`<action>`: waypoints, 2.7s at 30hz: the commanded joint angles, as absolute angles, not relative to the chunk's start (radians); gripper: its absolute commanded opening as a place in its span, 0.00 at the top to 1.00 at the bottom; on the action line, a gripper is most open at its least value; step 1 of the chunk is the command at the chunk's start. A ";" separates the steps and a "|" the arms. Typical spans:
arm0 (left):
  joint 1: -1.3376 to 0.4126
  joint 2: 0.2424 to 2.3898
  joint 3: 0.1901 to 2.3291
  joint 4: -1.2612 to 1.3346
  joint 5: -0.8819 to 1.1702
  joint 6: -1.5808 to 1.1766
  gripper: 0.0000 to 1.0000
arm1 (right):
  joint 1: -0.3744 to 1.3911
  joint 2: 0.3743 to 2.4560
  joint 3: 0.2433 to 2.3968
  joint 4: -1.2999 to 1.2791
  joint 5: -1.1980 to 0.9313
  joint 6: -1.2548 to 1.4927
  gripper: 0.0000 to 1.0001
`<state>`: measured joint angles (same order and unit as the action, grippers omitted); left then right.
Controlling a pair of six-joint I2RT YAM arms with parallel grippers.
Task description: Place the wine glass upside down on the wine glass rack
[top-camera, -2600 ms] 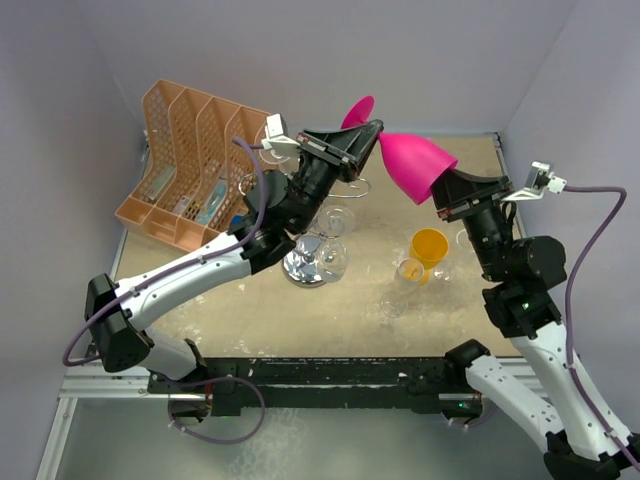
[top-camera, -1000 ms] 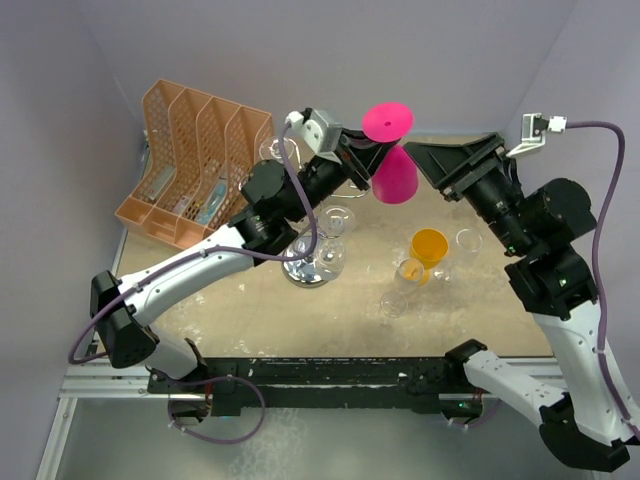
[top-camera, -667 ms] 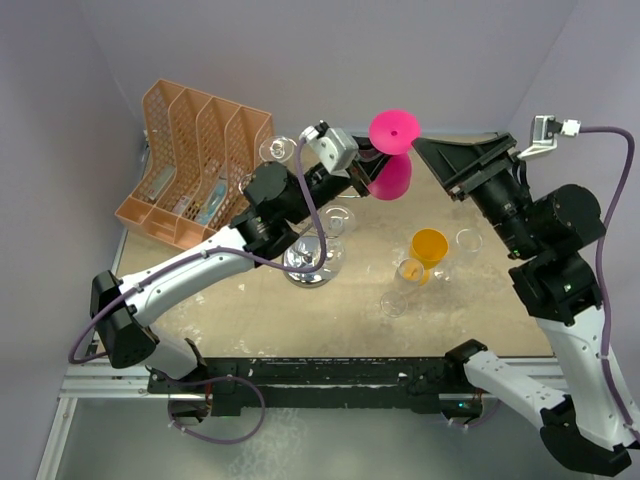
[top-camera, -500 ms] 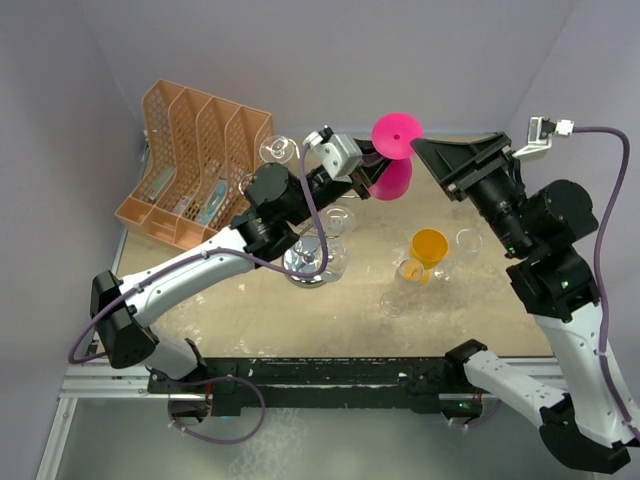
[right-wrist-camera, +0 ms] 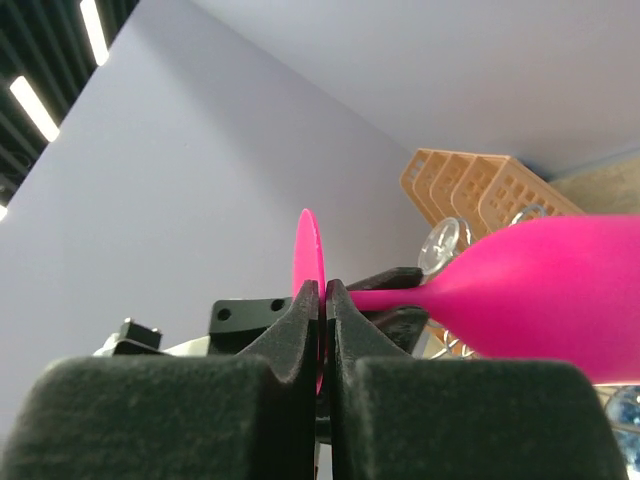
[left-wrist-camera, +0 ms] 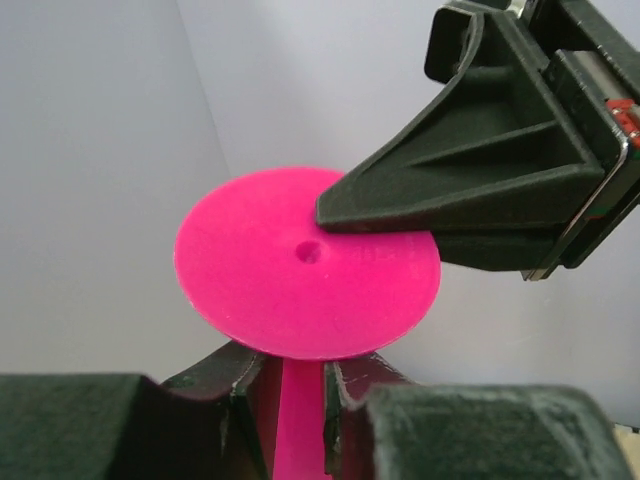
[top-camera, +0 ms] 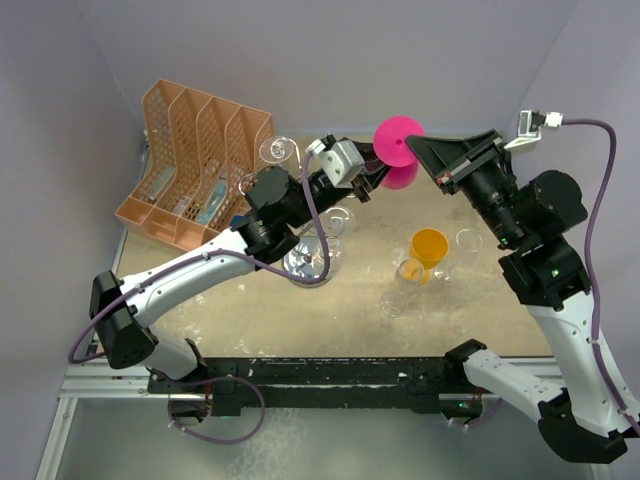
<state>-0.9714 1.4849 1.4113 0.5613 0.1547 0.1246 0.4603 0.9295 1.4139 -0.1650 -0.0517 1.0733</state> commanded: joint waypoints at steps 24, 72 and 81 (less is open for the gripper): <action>-0.980 0.910 1.136 0.167 -0.480 -0.325 0.69 | 0.465 1.001 1.347 -0.013 0.065 0.956 1.00; -0.980 0.719 1.093 -0.078 -0.578 -0.434 0.68 | 0.477 1.053 1.154 0.001 -0.273 1.024 1.00; -0.980 0.727 1.092 -0.059 -0.519 -0.442 0.68 | 0.477 1.021 1.178 -0.105 -0.126 1.064 1.00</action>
<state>-0.9768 0.7235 1.0698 -0.0917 -0.5484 -0.4183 0.4755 1.0264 1.1511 -0.0715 -0.2222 1.0374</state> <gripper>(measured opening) 0.320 0.011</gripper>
